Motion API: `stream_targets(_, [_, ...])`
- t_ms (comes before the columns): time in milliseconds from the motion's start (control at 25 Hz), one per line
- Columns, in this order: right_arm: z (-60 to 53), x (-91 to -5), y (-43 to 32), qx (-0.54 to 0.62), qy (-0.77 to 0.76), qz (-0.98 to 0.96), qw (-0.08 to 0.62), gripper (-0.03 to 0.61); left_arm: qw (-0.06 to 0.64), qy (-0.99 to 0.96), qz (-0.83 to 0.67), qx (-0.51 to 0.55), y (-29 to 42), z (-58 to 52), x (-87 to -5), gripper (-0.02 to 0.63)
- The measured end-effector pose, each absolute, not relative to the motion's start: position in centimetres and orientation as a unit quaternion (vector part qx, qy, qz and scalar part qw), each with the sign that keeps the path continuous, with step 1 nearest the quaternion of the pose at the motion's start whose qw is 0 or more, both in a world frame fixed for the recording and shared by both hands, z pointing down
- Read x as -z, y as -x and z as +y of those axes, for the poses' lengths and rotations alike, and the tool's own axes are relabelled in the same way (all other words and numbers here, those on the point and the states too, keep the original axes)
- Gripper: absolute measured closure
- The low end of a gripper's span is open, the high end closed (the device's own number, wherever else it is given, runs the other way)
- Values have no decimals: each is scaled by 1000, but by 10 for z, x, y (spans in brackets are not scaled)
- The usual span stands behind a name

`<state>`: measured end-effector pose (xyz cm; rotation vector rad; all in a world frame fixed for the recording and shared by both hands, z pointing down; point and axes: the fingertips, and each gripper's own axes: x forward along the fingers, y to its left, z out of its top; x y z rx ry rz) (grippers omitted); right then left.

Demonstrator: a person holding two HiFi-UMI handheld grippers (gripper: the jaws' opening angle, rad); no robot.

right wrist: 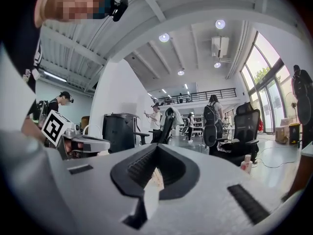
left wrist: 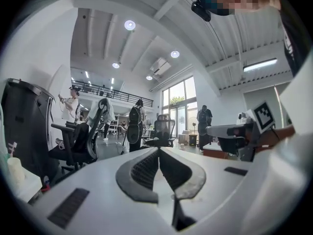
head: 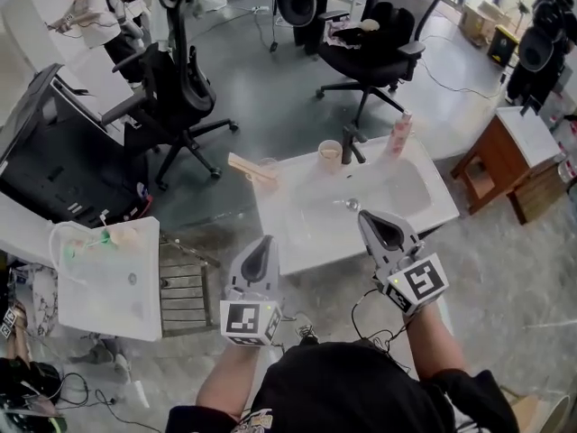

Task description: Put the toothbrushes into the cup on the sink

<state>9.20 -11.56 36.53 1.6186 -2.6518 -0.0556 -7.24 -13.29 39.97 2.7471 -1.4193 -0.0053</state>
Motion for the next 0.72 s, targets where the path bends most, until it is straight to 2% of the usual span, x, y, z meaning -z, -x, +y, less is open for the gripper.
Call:
stream_targets(320, [-29,-364,-134,8,-490,-872,-1,572,39,-871,-490,0,34,-35,-391,604])
stream_targets(720, [28,-380,-93,-23,-440,-898,-7,572,21,-844,-536,1,62,44,-378,604])
